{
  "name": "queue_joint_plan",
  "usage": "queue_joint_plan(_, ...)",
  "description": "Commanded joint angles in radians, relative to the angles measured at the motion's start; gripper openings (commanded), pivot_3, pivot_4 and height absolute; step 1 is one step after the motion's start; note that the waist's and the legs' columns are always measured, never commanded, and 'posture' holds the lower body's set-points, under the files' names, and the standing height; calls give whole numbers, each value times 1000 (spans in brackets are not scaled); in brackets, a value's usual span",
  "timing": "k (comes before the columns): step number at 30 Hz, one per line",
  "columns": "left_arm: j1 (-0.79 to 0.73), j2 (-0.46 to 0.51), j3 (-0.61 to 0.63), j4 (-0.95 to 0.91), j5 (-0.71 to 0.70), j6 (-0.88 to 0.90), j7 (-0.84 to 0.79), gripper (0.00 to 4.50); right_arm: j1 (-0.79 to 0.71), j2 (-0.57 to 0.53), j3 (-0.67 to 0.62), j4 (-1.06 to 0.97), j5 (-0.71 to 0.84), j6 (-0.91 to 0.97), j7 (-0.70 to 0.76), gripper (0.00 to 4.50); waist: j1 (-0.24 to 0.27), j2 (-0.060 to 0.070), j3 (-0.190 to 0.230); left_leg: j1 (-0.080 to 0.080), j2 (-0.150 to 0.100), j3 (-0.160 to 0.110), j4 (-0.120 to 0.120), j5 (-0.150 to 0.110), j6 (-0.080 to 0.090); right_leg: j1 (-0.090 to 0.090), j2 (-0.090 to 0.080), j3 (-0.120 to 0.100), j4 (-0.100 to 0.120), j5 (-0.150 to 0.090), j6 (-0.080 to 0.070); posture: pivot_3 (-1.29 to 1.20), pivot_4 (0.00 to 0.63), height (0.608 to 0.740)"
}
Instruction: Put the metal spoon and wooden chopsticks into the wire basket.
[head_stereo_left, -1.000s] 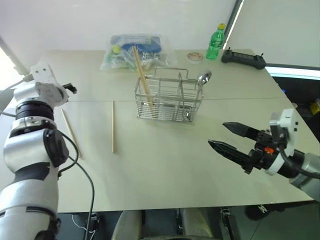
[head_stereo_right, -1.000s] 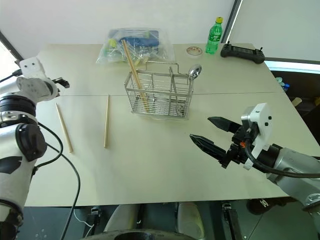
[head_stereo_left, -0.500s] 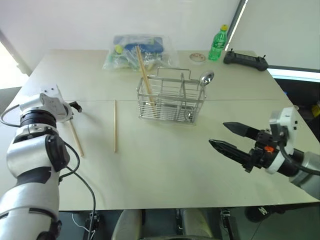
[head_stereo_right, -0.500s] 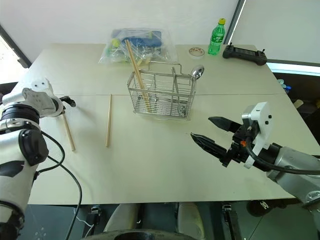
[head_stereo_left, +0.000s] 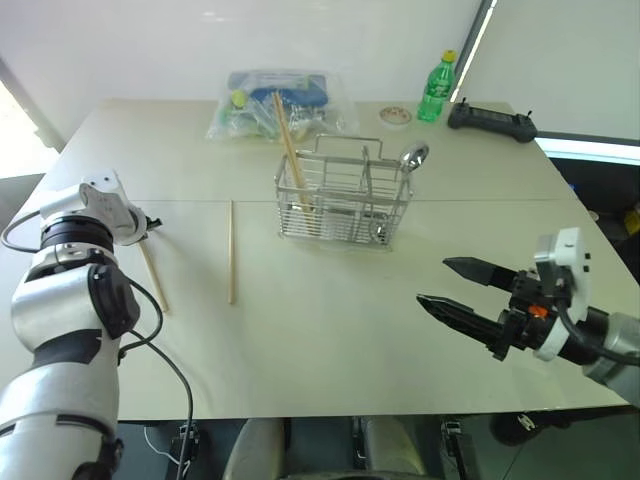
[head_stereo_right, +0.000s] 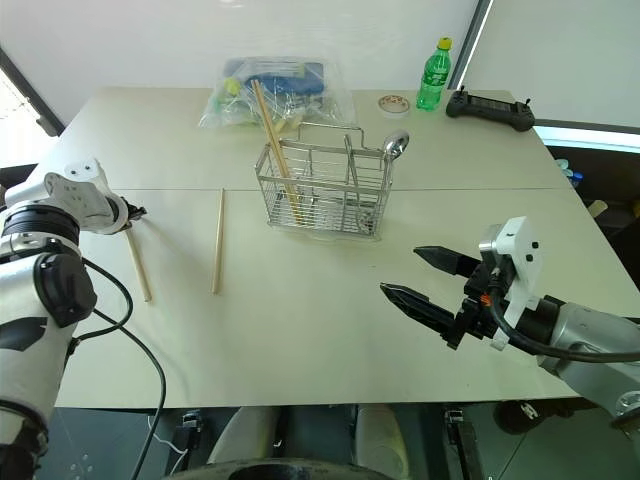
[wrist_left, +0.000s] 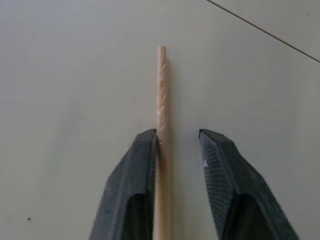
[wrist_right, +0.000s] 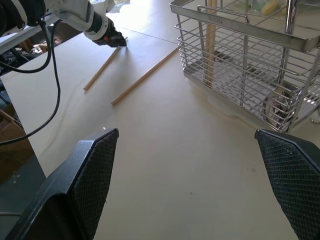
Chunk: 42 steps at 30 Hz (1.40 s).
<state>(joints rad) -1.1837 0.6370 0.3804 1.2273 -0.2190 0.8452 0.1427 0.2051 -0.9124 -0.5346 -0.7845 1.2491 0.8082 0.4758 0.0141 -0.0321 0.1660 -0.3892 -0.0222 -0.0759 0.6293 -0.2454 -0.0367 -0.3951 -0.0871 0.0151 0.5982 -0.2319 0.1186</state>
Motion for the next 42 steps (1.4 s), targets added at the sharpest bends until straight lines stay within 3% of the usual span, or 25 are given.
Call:
queue_joint_plan(1, -35, 4, 19, 3, -11, -3, 7, 71, 2, 5, -25, -26, 2, -26, -4, 4500, 0, 0, 0, 0, 0, 0, 0, 0, 0, 0, 0, 0, 0, 0, 0, 0, 150, 726)
queue_joint_plan(9, -49, -1, 37, 1, -32, 2, 0, 71, -5, 8, -15, -14, -5, -36, -4, 4500, -1, 0, 0, 0, 0, 0, 0, 0, 0, 0, 0, 0, 0, 0, 0, 0, 150, 726)
queue_joint_plan(15, -100, -35, 62, -85, -90, -172, -217, 71, -10, -6, -24, 4, 8, -23, 3, 4500, 1, -1, 0, -1, 0, 0, 1, 0, 0, 0, 0, 0, 0, 0, 0, 0, 150, 726)
queue_joint_plan(21, -117, -48, 78, -382, -196, -449, -533, 71, -12, -31, -48, 14, 39, -6, -3, 4500, -6, -1, 0, -1, 1, 2, -2, 0, -1, -2, -1, 1, -1, 0, -1, 0, 150, 726)
queue_joint_plan(24, -115, -64, 65, -566, -257, -449, -624, 71, -6, -34, -55, 10, 50, -4, -13, 4500, -3, -1, 0, -2, 2, 2, -3, 0, -1, -3, -1, 2, -2, 0, -1, 0, 150, 726)
queue_joint_plan(29, -131, -142, 16, -762, -329, -377, -653, 71, 2, -20, -50, -4, 61, -10, -43, 4500, 5, 1, -1, -1, 1, 0, 0, 0, 0, 0, -2, 1, -1, 0, -1, 0, 150, 726)
queue_joint_plan(35, -39, -253, -113, -909, -300, -392, -694, 71, 18, -2, -57, -37, 72, -24, -90, 4500, 2, 1, -1, 1, -1, 1, 4, 0, 0, 5, -2, 2, -2, -2, -4, 0, 150, 726)
queue_joint_plan(42, -4, -340, -186, -891, -254, -493, -716, 71, 53, -9, -114, -86, 122, -44, -140, 4500, -3, 2, -1, -1, 0, 1, 2, 0, 0, 1, 1, 2, -2, -1, -3, 0, 150, 726)
